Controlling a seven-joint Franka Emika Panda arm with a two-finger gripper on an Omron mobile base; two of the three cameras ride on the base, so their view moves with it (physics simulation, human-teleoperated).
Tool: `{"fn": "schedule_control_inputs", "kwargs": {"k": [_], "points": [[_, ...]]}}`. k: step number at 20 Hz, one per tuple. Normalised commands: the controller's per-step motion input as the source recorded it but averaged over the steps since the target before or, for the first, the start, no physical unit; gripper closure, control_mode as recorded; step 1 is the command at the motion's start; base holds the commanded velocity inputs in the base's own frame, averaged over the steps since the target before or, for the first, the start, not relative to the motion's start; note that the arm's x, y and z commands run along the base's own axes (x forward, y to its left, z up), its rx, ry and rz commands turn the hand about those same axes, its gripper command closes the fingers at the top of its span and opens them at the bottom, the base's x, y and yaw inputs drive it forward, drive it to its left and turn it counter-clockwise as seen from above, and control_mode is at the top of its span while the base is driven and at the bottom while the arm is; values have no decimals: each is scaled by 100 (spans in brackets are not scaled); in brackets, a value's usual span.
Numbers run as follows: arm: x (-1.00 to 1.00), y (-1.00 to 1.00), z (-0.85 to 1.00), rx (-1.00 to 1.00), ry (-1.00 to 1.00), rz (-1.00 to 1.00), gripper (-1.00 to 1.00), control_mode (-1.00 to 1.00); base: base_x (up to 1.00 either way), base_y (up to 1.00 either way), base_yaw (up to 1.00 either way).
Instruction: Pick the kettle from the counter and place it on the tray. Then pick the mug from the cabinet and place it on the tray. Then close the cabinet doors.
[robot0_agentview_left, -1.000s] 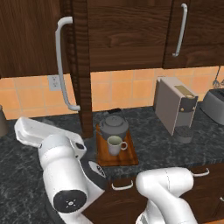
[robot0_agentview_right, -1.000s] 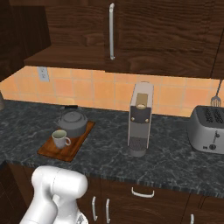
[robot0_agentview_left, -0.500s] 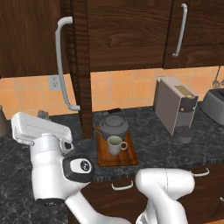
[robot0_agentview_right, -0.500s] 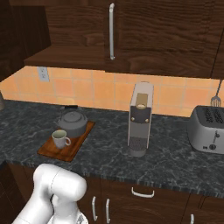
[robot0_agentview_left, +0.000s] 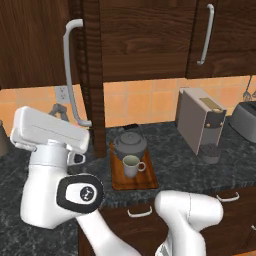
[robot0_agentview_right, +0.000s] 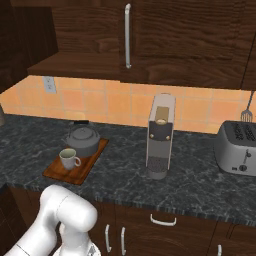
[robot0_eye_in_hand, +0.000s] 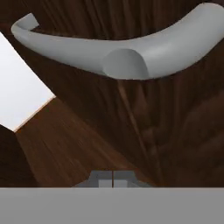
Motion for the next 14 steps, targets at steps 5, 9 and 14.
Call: {"fn": "schedule_control_inputs", "kwargs": {"k": [5,9,14], "points": [[-16,-97,3,10,-8,-31,100,-100,0,0,0],[-7,-100,9,14,-2,-27,100,-100,0,0,0],[12,-100,20,9,0,-16,100,-100,0,0,0]]}}
